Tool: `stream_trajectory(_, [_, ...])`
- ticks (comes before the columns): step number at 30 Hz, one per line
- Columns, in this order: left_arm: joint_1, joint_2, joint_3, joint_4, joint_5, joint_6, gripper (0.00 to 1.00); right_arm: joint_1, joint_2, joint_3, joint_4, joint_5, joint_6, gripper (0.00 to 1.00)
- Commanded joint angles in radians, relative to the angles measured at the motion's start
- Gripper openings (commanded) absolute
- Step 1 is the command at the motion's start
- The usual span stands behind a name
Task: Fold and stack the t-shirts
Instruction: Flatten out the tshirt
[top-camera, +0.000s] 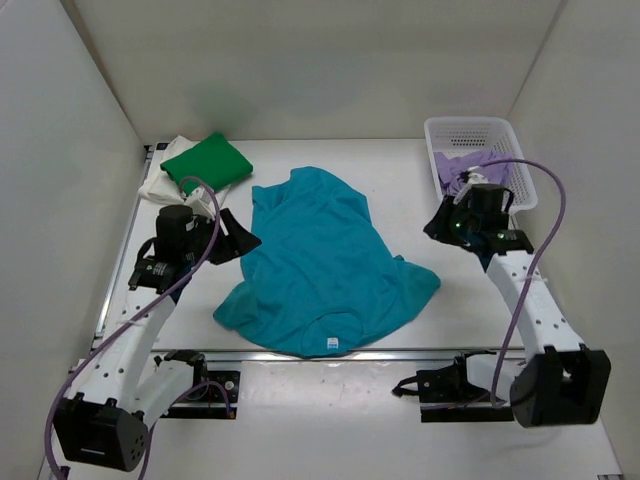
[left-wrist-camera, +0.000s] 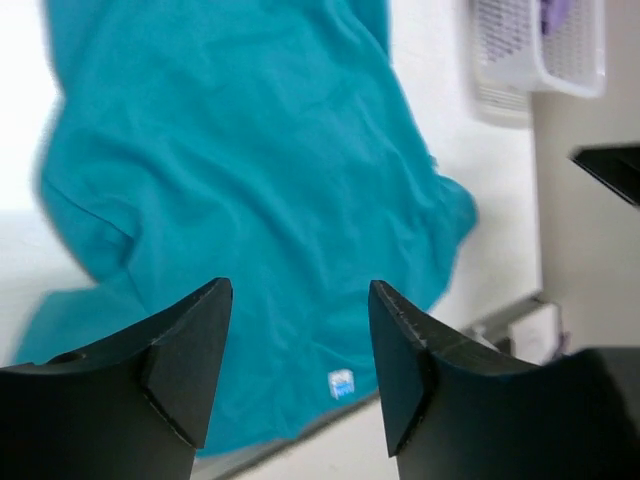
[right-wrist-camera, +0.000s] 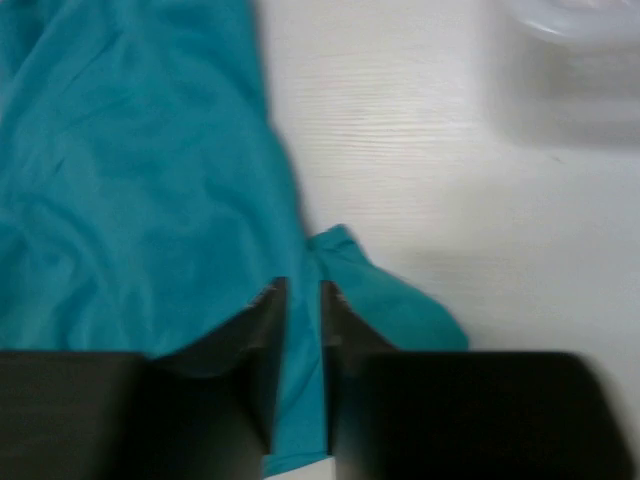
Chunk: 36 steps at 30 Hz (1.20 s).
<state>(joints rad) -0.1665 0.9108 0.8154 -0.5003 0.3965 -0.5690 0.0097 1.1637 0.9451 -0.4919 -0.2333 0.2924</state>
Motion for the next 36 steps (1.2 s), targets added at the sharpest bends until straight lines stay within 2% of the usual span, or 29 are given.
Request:
stream_trajectory(1, [-0.011, 0.032, 0.01, 0.049, -0.143, 0.06, 0.65, 0.192, -0.117, -0.082, 0.101, 0.003, 0.011, 0.07])
stream_trajectory(2, [-0.034, 0.066, 0.016, 0.066, -0.181, 0.07, 0.66, 0.284, -0.149, -0.129, 0.124, 0.011, 0.016, 0.01])
stream_trajectory(3, [-0.048, 0.082, 0.018, 0.081, -0.192, 0.077, 0.71, 0.315, -0.159, -0.155, 0.139, 0.031, 0.024, 0.0])
stream_trajectory(4, [-0.071, 0.136, 0.019, 0.115, -0.23, 0.07, 0.73, 0.393, -0.176, -0.201, 0.136, 0.081, 0.04, 0.0])
stream_trajectory(6, [-0.082, 0.224, 0.019, 0.207, -0.211, 0.057, 0.75, 0.496, -0.193, -0.254, 0.147, 0.104, 0.07, 0.0])
stream_trajectory(9, [-0.116, 0.383, 0.097, 0.261, -0.222, 0.031, 0.79, 0.529, -0.219, -0.348, 0.197, 0.069, 0.096, 0.0])
stream_trajectory(13, [-0.172, 0.618, 0.308, 0.266, -0.347, 0.067, 0.82, 0.513, -0.239, -0.436, 0.259, 0.014, 0.129, 0.0])
stream_trajectory(15, [-0.188, 0.736, 0.424, 0.217, -0.395, 0.107, 0.83, 0.5, -0.234, -0.457, 0.28, -0.015, 0.148, 0.05])
stream_trajectory(17, [-0.186, 0.888, 0.575, 0.16, -0.436, 0.135, 0.83, 0.515, -0.234, -0.476, 0.283, -0.003, 0.162, 0.25])
stream_trajectory(19, [-0.177, 1.008, 0.68, 0.09, -0.47, 0.173, 0.84, 0.545, -0.24, -0.473, 0.244, 0.07, 0.172, 0.36])
stream_trajectory(21, [-0.171, 1.057, 0.743, 0.066, -0.478, 0.204, 0.85, 0.55, -0.252, -0.483, 0.196, 0.177, 0.185, 0.47])
stream_trajectory(23, [-0.165, 1.091, 0.751, 0.057, -0.484, 0.224, 0.85, 0.523, -0.272, -0.499, 0.147, 0.26, 0.212, 0.54])
stream_trajectory(26, [-0.154, 1.131, 0.746, 0.04, -0.441, 0.233, 0.84, 0.42, -0.289, -0.546, 0.13, 0.246, 0.27, 0.57])
stream_trajectory(29, [-0.154, 1.137, 0.708, 0.058, -0.43, 0.23, 0.72, 0.3, -0.303, -0.612, 0.182, 0.177, 0.3, 0.57])
stream_trajectory(30, [-0.153, 1.137, 0.688, 0.068, -0.421, 0.23, 0.64, 0.264, -0.305, -0.627, 0.2, 0.161, 0.309, 0.57])
stream_trajectory(32, [-0.153, 1.137, 0.663, 0.08, -0.415, 0.221, 0.4, 0.204, -0.282, -0.643, 0.234, 0.123, 0.301, 0.57])
stream_trajectory(34, [-0.142, 1.126, 0.633, 0.091, -0.416, 0.207, 0.24, 0.185, -0.251, -0.641, 0.271, 0.091, 0.298, 0.55])
stream_trajectory(35, [-0.125, 1.114, 0.614, 0.088, -0.415, 0.189, 0.2, 0.185, -0.218, -0.649, 0.289, 0.066, 0.306, 0.5])
stream_trajectory(36, [-0.104, 1.097, 0.599, 0.091, -0.407, 0.172, 0.11, 0.19, -0.175, -0.635, 0.327, 0.045, 0.306, 0.34])
